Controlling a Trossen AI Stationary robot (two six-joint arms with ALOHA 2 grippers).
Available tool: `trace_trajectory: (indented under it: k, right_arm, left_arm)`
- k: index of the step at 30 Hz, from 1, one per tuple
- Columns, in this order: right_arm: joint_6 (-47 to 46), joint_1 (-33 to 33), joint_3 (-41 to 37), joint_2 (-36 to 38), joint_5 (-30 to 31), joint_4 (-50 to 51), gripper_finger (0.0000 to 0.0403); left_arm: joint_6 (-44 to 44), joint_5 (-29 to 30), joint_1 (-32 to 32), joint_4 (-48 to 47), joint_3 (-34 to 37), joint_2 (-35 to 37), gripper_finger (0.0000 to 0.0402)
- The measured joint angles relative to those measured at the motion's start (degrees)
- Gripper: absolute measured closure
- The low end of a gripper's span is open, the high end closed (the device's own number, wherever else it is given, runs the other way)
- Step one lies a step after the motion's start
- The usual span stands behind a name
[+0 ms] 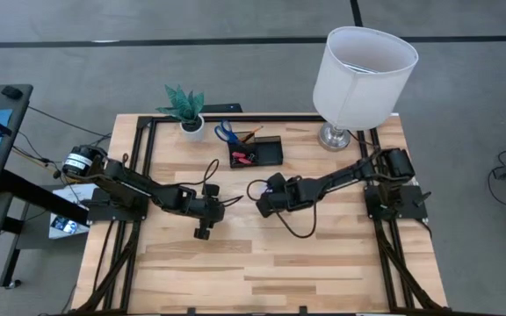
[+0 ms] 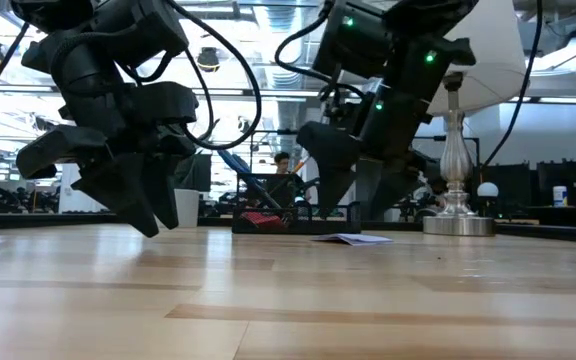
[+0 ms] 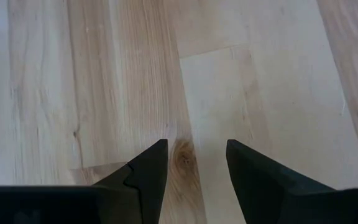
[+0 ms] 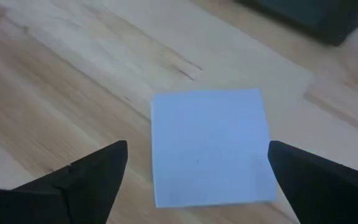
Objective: Pick and place office supplies into organizer
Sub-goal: Put the purple sticky notes into the black desk organizer
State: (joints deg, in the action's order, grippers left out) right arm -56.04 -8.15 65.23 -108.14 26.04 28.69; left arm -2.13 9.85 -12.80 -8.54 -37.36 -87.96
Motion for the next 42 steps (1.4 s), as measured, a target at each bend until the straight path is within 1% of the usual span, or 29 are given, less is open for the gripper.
trace_trajectory:
  k: [4, 10, 16, 18, 20, 21, 23, 24, 25, 27, 32, 38, 42]
  right_arm:
    - [3.39, 0.79, 0.01, 0.00, 0.25, -0.85, 0.0015]
    - [3.57, 0.86, 0.02, 0.00, 0.42, -1.87, 0.0018]
    - [3.56, 0.80, 0.02, 0.00, 0.43, -7.48, 0.0017]
    - [3.56, 0.82, 0.02, 0.02, -0.53, -9.97, 0.0017]
    - [4.35, 0.97, 0.02, 0.04, -4.13, -11.77, 0.0017]
    - [5.73, 1.25, 0.02, 0.04, -7.21, -12.47, 0.0016]
    - [9.27, 2.10, 0.04, 0.04, -16.22, -13.58, 0.0015]
    - [9.58, 2.64, 0.04, 0.04, -20.47, -13.83, 0.0014]
    - [8.93, 2.98, 0.04, 0.04, -22.53, -14.14, 0.0012]
    - [7.10, 3.18, 0.04, 0.04, -22.14, -14.25, 0.0010]
    - [5.65, 3.00, 0.04, 0.04, -17.74, -11.85, 0.0010]
    - [5.08, 3.13, 0.04, 0.04, -16.02, -6.89, 0.0006]
    - [5.10, 2.92, 0.67, 0.04, -10.84, -0.61, 0.0003]
  left_arm:
    - [0.00, 0.00, 0.00, 0.02, 0.00, 0.00, 0.0243]
    - [0.02, 0.00, 0.00, 0.02, 0.00, 0.00, 0.0243]
    - [0.05, 0.00, 0.00, 0.02, 0.00, 0.00, 0.0243]
    - [0.25, 0.00, 0.00, 0.02, 0.00, 0.00, 0.0243]
    - [0.28, 0.00, 0.00, 0.02, 0.00, 0.00, 0.0243]
    - [0.28, 0.00, 0.00, 0.02, 0.00, 0.00, 0.0243]
    - [0.28, 0.00, 0.00, 0.02, 0.00, 0.00, 0.0243]
    - [0.28, 0.00, 0.00, 0.02, 0.00, 0.00, 0.0243]
    - [0.28, 0.00, 0.00, 0.02, 0.00, 0.00, 0.0243]
    - [0.28, 0.00, 0.00, 0.00, 0.00, 0.00, 0.0243]
    - [0.31, 0.00, 0.00, 0.00, 0.00, 0.00, 0.0243]
    - [0.35, 0.00, 0.00, 0.00, 0.00, 0.00, 0.0243]
    - [0.35, 0.00, 0.01, 0.00, 0.00, 0.00, 0.0243]
